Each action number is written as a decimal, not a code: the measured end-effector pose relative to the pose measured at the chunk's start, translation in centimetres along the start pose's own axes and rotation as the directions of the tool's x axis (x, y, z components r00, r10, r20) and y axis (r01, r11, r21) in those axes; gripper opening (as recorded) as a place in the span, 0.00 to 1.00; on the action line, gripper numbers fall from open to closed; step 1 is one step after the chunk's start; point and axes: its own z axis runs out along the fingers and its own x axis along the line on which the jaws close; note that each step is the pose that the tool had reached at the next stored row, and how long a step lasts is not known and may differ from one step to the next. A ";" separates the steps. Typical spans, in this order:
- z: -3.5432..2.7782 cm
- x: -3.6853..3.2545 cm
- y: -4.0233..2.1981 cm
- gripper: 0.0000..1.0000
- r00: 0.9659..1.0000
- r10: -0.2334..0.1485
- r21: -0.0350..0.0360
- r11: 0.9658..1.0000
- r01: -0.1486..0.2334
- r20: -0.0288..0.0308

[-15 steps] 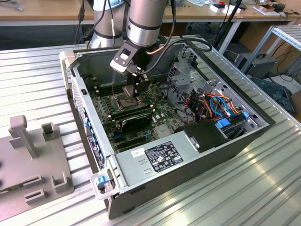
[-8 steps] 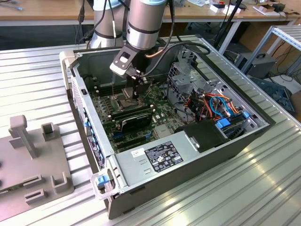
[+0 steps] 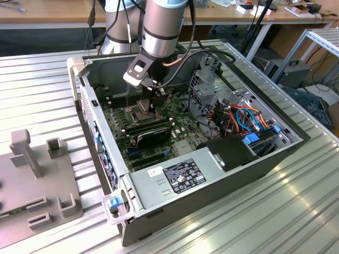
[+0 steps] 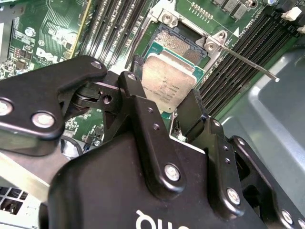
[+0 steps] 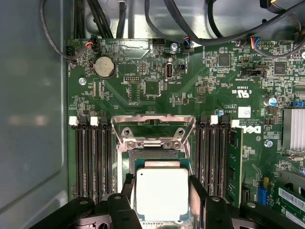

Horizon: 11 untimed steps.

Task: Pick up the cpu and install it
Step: 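Place the cpu into insertion slot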

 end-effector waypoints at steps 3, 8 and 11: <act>0.30 0.05 -0.05 0.54 1.000 0.000 0.000 1.000 0.000 0.000; 0.55 0.14 -0.10 0.54 1.000 0.000 0.000 1.000 0.000 0.000; 0.57 0.15 -0.10 0.54 1.000 0.000 0.000 1.000 0.000 0.000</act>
